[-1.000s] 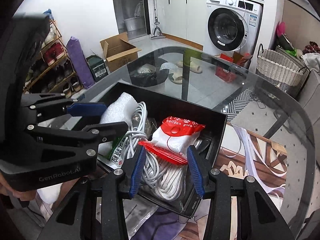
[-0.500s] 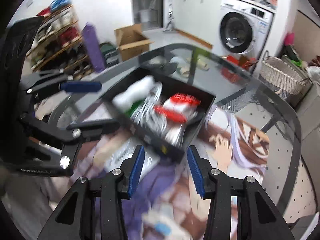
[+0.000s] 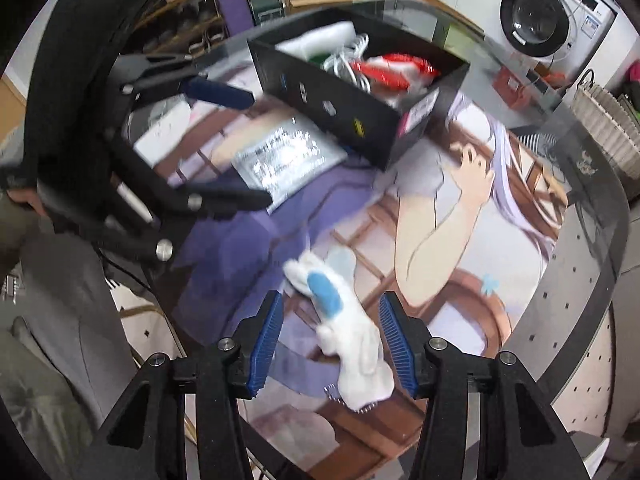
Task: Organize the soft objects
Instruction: 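Grasp white glove with right tool while left tool grasps white printed packet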
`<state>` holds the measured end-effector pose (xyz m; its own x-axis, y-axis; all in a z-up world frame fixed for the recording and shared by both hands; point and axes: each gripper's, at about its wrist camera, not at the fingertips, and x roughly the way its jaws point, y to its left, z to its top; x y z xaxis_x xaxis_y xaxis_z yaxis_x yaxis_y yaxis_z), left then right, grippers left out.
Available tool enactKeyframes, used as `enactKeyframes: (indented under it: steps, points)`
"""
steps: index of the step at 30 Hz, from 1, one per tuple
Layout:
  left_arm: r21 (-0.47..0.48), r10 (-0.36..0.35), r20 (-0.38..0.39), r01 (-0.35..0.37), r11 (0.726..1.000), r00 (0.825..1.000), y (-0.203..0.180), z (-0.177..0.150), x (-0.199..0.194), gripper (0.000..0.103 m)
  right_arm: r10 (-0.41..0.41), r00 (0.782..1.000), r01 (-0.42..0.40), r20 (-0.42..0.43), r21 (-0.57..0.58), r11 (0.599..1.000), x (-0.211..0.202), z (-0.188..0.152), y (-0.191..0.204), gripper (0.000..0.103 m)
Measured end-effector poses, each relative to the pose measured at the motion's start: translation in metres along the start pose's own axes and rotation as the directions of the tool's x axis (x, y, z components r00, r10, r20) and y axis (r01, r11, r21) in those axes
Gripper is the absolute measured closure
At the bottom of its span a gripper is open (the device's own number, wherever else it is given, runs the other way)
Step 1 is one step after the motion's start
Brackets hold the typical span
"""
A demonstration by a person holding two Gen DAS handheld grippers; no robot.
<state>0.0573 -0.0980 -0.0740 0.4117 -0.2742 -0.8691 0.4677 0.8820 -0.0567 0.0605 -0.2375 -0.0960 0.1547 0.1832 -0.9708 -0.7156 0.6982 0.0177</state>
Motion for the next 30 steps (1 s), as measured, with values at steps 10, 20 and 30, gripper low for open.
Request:
enactKeyframes:
  steps: [10,20,30]
  points:
    - [-0.016,0.030,-0.071,-0.031,0.999,0.997,-0.005,-0.003,0.029,0.014,-0.048,0.994,0.042,-0.102,-0.057,0.997,0.025,-0.020,0.005,0.047]
    - [-0.018,0.062,-0.102,-0.064,0.998,0.993,0.001,-0.009,0.043,0.024,-0.049,0.996,0.044,-0.078,-0.059,0.997,0.039,-0.014,0.006,0.063]
    - [-0.028,0.025,-0.082,-0.028,0.999,0.996,0.024,-0.026,0.032,0.049,-0.086,0.996,0.086,-0.004,-0.033,0.996,0.049,0.031,0.016,0.070]
